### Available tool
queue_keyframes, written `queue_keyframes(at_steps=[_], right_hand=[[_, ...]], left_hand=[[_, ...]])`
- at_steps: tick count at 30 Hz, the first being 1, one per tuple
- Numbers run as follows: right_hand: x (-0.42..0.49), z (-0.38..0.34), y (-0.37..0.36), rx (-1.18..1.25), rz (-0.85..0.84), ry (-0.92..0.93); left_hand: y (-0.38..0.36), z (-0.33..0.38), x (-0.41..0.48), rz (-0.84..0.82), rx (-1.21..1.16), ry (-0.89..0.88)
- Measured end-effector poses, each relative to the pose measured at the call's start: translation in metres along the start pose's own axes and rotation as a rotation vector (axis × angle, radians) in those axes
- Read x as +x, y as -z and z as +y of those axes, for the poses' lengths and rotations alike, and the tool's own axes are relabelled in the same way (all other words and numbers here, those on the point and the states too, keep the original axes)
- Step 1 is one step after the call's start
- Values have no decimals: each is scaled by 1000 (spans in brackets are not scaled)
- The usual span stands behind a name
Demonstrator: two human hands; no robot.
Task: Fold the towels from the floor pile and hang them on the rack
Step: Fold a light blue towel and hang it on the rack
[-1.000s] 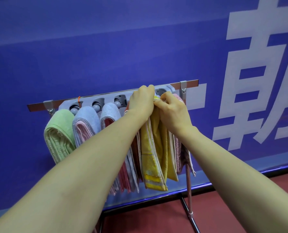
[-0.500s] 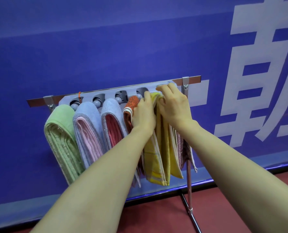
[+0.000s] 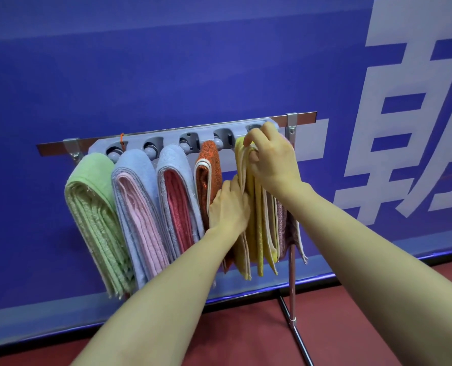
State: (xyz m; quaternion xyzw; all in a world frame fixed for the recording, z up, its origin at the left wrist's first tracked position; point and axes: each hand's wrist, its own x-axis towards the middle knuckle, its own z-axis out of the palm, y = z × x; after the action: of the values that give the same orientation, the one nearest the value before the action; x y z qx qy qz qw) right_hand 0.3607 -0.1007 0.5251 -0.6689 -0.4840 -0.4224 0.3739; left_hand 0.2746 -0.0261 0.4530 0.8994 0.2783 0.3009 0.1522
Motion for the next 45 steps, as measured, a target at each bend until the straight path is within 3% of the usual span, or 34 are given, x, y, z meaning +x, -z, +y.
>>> queue_keyframes(at_steps=[7, 13, 20, 26, 32, 38, 42, 45], right_hand=[[0, -5, -2, -24, -1, -48], [3, -10, 1, -12, -67, -89], [-7, -13, -5, 47, -62, -244], [-16, -12, -5, 255, -33, -451], [-41, -14, -13, 280, -216, -700], [-117, -7, -35, 449, -486, -911], [-169, -5, -55, 626, -548, -1250], [-196, -8, -66, 692, -630, -1375]], left_hand=[[2, 10, 0, -147, 74, 12], [6, 12, -7, 159, -297, -104], [7, 17, 4, 251, -327, -20], [2, 16, -4, 127, -374, 62], [-19, 9, -10, 38, -223, 107], [-68, -23, -21, -7, -293, 286], [-104, -47, -38, -131, -225, 370], [-127, -61, -52, -248, -159, 377]])
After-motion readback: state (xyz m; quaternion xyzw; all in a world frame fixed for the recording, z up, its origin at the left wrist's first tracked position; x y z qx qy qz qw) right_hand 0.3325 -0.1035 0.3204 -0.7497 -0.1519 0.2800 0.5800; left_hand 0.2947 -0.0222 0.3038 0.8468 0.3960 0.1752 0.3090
